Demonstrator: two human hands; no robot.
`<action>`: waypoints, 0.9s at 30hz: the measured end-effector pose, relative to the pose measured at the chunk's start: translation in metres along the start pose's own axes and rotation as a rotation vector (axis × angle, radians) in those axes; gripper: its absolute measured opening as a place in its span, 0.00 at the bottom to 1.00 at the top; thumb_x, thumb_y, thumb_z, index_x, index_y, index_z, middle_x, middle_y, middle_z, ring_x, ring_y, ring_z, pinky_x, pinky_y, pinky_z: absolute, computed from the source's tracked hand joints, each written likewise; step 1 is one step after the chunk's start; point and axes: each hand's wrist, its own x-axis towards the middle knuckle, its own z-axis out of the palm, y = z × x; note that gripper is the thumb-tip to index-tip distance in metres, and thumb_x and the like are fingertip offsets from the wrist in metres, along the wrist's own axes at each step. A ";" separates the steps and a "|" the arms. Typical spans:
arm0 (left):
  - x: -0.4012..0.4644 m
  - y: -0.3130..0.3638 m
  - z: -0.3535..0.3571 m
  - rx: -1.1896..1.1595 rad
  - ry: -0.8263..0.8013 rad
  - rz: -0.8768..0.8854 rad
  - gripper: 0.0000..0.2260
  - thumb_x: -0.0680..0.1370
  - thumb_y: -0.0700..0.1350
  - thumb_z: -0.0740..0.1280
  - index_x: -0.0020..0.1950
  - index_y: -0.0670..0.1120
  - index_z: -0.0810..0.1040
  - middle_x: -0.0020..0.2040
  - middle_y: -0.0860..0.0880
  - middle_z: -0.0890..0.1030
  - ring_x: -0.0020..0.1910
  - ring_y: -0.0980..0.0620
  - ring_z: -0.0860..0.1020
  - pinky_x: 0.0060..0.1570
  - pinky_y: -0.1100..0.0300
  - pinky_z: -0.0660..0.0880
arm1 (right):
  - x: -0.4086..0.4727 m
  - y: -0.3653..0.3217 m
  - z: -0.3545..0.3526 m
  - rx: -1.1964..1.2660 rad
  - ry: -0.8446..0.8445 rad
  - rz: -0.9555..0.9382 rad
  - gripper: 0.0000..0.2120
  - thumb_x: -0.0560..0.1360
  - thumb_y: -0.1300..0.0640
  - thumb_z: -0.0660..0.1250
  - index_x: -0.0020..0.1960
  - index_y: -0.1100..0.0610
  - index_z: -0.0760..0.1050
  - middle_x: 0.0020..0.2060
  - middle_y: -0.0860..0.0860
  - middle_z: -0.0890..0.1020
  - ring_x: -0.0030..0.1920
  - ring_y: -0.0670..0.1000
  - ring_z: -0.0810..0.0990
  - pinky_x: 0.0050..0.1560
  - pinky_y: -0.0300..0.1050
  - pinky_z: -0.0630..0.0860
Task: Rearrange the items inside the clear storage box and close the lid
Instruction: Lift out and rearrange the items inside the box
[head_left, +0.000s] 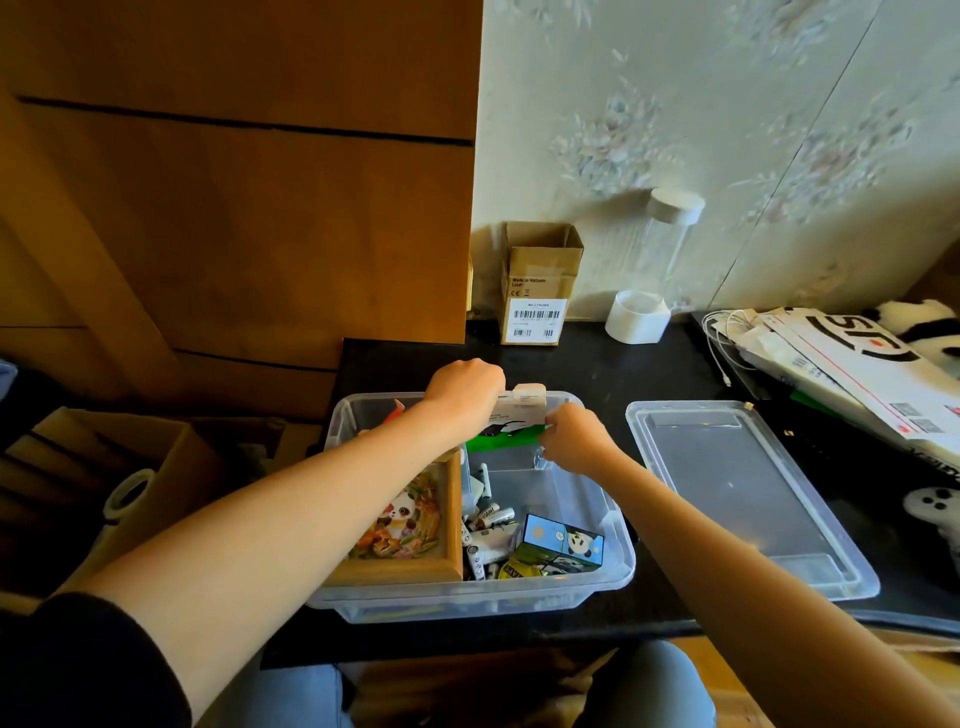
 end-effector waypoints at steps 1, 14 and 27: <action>0.000 0.001 0.000 0.024 0.001 -0.005 0.12 0.73 0.38 0.70 0.56 0.43 0.80 0.51 0.42 0.82 0.50 0.40 0.80 0.41 0.55 0.76 | 0.002 0.000 0.000 0.018 -0.020 0.010 0.17 0.76 0.64 0.63 0.65 0.62 0.72 0.54 0.57 0.79 0.42 0.51 0.74 0.41 0.38 0.71; 0.006 0.014 0.022 0.115 -0.039 -0.046 0.12 0.74 0.32 0.66 0.57 0.41 0.77 0.54 0.41 0.80 0.55 0.40 0.78 0.46 0.53 0.73 | 0.011 -0.017 0.001 0.004 -0.326 0.115 0.15 0.77 0.63 0.62 0.62 0.66 0.73 0.58 0.59 0.79 0.45 0.50 0.77 0.54 0.44 0.76; 0.008 0.010 0.032 0.156 -0.003 -0.002 0.15 0.74 0.30 0.62 0.57 0.41 0.77 0.54 0.40 0.80 0.56 0.38 0.78 0.49 0.50 0.75 | -0.002 -0.024 0.034 -0.304 -0.417 -0.192 0.28 0.74 0.70 0.56 0.73 0.56 0.63 0.62 0.60 0.75 0.58 0.59 0.77 0.53 0.49 0.77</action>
